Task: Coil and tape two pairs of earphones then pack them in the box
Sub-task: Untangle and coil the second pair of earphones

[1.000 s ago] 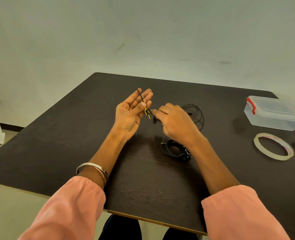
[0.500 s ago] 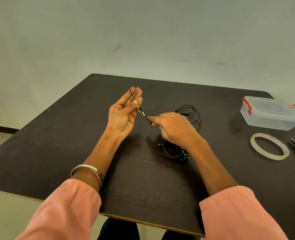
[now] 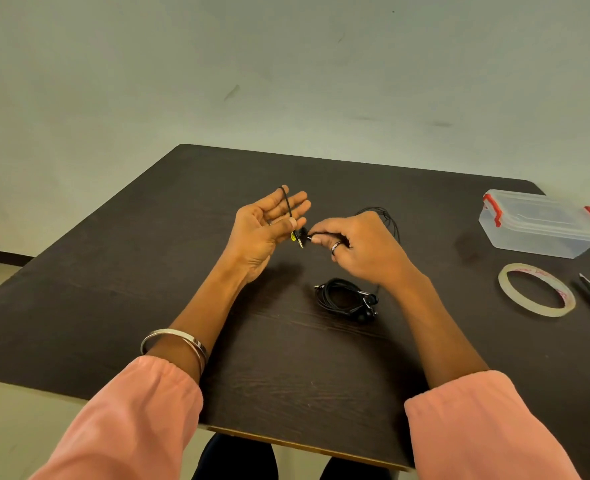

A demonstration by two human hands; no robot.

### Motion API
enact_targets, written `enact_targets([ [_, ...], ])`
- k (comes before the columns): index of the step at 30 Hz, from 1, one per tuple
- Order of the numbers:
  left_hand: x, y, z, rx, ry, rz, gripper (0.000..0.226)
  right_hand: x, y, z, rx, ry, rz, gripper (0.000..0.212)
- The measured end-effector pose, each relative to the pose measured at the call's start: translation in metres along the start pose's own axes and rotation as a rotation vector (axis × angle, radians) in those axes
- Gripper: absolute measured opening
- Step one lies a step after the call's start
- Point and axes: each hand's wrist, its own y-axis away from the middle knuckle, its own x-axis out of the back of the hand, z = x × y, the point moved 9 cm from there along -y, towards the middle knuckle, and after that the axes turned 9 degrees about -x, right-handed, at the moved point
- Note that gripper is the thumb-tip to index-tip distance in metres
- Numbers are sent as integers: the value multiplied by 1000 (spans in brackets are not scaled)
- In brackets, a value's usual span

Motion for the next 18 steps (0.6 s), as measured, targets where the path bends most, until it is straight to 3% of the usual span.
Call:
enact_targets([
  [4,2,0,0,-4,0,3,57,2,1,3,7,1,17,17],
  [10,-27,8,-7,-42,-467,-282,65,22,1,19,-138,-233,195,11],
  [14,-37,13,-12,-69,-559,-390,65,40,6,38,-253,-478,347,9],
  [18,-45,19,-17,-75,-647,-489,62,45,6,33,-213,-470,386,6],
])
